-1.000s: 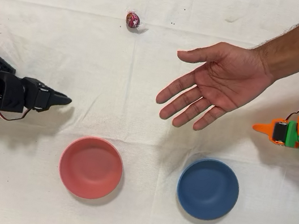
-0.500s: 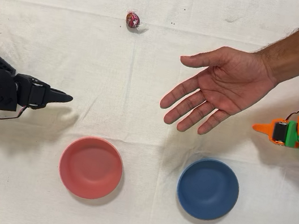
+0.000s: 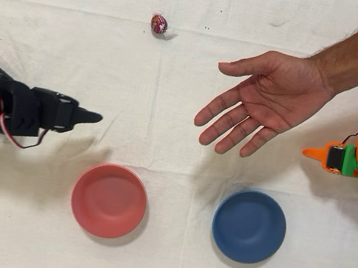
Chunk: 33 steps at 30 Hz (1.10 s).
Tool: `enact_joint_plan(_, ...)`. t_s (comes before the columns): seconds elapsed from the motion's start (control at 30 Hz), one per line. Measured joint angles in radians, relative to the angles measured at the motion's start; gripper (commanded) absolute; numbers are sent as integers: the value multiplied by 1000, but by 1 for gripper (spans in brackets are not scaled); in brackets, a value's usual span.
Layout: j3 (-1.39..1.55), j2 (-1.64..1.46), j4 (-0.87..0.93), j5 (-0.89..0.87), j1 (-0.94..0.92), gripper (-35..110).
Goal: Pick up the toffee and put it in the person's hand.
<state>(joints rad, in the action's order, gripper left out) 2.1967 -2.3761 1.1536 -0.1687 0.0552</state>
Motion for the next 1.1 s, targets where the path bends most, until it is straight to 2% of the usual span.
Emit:
enact_joint_plan(0.3,-195,330,-46,29,130,21)
enact_joint_plan(0.6,-356,584,-153,-18,204,21)
enact_joint_plan(0.77,-492,764,-133,-8,249,23)
enact_joint_plan(1.1,-632,911,-110,-2,327,24)
